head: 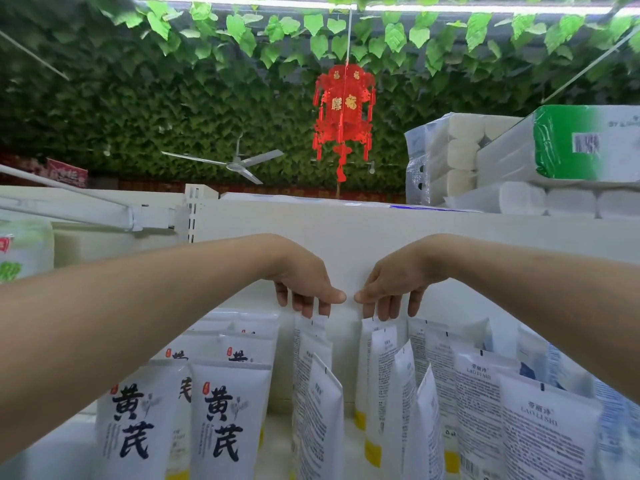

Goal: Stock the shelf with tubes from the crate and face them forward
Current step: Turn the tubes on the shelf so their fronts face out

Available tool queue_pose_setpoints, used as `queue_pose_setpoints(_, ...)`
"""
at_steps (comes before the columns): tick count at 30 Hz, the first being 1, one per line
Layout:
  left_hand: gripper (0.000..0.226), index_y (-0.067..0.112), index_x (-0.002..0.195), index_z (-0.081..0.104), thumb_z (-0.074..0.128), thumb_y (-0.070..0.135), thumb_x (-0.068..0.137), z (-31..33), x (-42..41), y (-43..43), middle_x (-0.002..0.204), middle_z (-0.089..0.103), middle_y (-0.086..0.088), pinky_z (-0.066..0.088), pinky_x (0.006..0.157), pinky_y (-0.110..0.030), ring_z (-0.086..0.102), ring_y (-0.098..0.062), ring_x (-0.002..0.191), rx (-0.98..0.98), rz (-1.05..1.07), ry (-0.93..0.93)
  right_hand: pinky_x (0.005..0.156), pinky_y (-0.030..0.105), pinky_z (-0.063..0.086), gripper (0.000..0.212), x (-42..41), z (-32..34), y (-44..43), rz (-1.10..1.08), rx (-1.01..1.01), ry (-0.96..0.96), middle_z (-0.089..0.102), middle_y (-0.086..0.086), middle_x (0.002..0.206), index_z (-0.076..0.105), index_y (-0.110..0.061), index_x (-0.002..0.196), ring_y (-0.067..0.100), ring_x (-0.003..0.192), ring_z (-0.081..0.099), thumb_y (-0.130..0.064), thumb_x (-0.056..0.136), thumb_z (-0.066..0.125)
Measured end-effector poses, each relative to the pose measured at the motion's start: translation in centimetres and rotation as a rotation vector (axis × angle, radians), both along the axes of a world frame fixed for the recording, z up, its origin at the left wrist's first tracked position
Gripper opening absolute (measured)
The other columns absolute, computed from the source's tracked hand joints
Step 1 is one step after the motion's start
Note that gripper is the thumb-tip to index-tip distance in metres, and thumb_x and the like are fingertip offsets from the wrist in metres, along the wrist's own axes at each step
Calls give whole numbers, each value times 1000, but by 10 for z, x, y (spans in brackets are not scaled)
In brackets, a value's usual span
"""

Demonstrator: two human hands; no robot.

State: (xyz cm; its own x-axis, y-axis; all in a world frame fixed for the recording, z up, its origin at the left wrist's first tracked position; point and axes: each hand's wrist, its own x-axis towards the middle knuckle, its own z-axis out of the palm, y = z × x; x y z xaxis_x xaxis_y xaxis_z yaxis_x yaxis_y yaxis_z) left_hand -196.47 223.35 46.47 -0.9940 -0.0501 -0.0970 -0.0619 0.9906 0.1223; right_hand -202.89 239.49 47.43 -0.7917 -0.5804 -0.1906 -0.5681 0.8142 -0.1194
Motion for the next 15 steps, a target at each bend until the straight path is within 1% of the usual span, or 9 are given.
queue_pose_setpoints(4,46,20,111,70,40,52,99,1,1,-1,97,68,5,48,77,-26,54,-12,84,-10,-26,2,94,36,55,41,-1,-1,1,57,-15,-13,67,3,119,71,-17,109,16,114,62,-46,102,44)
queue_pose_setpoints(8,40,26,105,71,42,52,99,2,2,-1,96,69,9,47,75,-24,54,-11,86,-15,-59,-15,86,33,56,34,-3,-1,-2,106,-27,2,67,3,114,69,-18,114,18,111,63,-40,101,47)
queue_pose_setpoints(11,39,27,104,72,43,52,98,4,1,-2,99,70,9,46,75,-24,54,-11,87,-22,-74,-30,79,30,56,24,-4,3,-2,122,-41,39,70,3,108,66,-21,111,16,98,66,-38,99,54)
queue_pose_setpoints(15,36,27,102,73,45,51,98,6,0,-4,98,70,9,46,74,-23,54,-10,87,11,-82,-42,68,25,53,24,-5,6,-2,100,1,159,68,-5,88,71,-20,105,10,78,62,-37,88,70)
